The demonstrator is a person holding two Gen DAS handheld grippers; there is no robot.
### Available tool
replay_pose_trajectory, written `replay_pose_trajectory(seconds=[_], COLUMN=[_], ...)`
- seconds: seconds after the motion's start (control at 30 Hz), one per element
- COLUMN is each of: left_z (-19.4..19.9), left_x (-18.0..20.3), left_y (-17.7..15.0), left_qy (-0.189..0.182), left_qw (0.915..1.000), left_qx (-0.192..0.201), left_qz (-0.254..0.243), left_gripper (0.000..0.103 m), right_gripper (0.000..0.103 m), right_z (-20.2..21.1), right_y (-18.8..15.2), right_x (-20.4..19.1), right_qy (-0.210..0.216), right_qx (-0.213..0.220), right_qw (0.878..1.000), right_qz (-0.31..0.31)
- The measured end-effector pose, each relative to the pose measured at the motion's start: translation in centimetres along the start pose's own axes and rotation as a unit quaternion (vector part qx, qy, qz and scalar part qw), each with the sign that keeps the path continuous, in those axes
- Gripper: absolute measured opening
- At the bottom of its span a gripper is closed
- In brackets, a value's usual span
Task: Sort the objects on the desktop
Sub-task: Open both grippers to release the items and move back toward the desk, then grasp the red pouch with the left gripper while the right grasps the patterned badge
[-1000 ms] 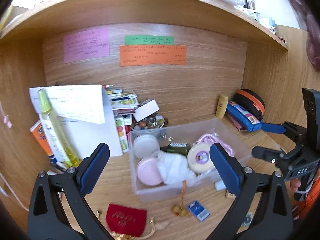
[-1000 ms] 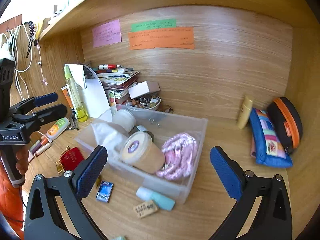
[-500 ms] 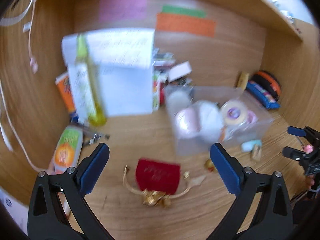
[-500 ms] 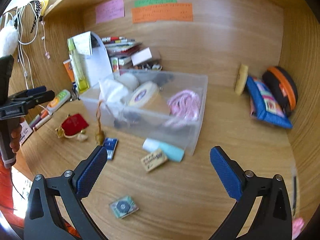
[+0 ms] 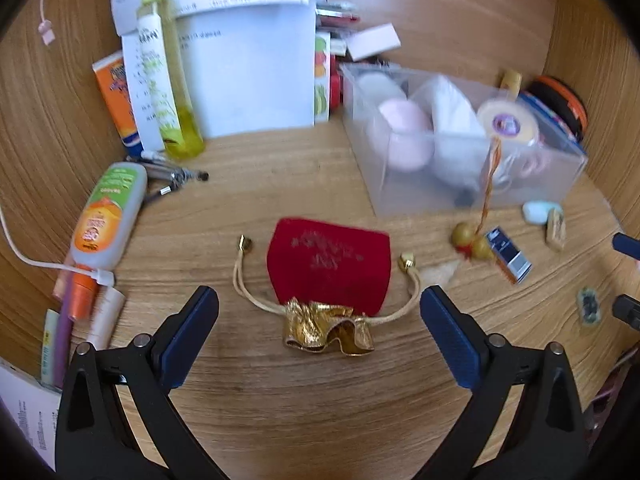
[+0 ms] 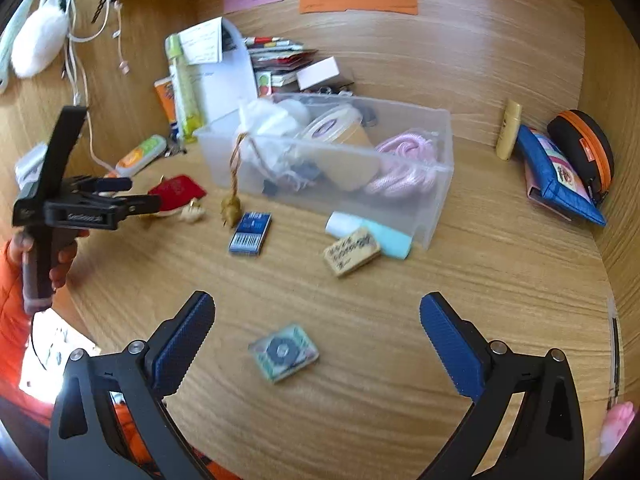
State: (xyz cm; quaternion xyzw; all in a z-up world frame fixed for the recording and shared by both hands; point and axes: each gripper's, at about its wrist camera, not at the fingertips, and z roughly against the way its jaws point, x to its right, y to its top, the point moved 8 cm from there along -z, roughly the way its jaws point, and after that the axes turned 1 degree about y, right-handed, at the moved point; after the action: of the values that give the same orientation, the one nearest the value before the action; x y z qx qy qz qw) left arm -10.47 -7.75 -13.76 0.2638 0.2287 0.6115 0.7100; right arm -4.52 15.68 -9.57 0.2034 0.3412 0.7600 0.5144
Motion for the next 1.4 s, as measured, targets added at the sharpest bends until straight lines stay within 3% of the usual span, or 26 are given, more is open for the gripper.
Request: replay_pose_trajectory(seconds=[0.2, 0.57, 0.67, 0.8, 0.97, 1.4], left_z=[-1.1, -2.2, -2.5, -2.7, -2.3, -1.2], left_x=[0.1, 0.7, 0.6, 0.4, 0.8, 0.5], left_y=[-0.3, 0.4, 0.7, 0.7, 0.7, 0.6], left_qy=[0.001, 0.009, 0.000, -0.008, -0.020, -0.012], left_qw=[0.9997, 0.9984, 0.9985, 0.9987, 0.9987, 0.9995], left_qx=[-0.023, -0.029, -0.032, -0.035, -0.026, -0.011], left_qz=[-0.010, -0.049, -0.045, -0.035, -0.040, -0.029], left_gripper=[0.102, 0.102, 0.102, 0.102, 0.086, 0.048], right_gripper=[0.097, 0.072, 0.060, 0.052, 0.037, 0.037], right_z=[-0.3, -0.9, -1.6, -2.0, -1.9, -1.8], right_y=[-1.7, -2.8, -2.9, -2.9, -2.8, -2.7], right_x=[-0.5, -1.8, -1.9, -2.0, -2.1, -1.9], right_qy=[0.004, 0.005, 0.011, 0.009, 0.011, 0.015], right_qx=[-0.018, -0.030, -0.038, -0.040, -0.035, -0.036], right_qw=[1.000, 0.999, 0.999, 0.998, 0.999, 0.999], right_qz=[0.007, 0.035, 0.033, 0.039, 0.041, 0.026])
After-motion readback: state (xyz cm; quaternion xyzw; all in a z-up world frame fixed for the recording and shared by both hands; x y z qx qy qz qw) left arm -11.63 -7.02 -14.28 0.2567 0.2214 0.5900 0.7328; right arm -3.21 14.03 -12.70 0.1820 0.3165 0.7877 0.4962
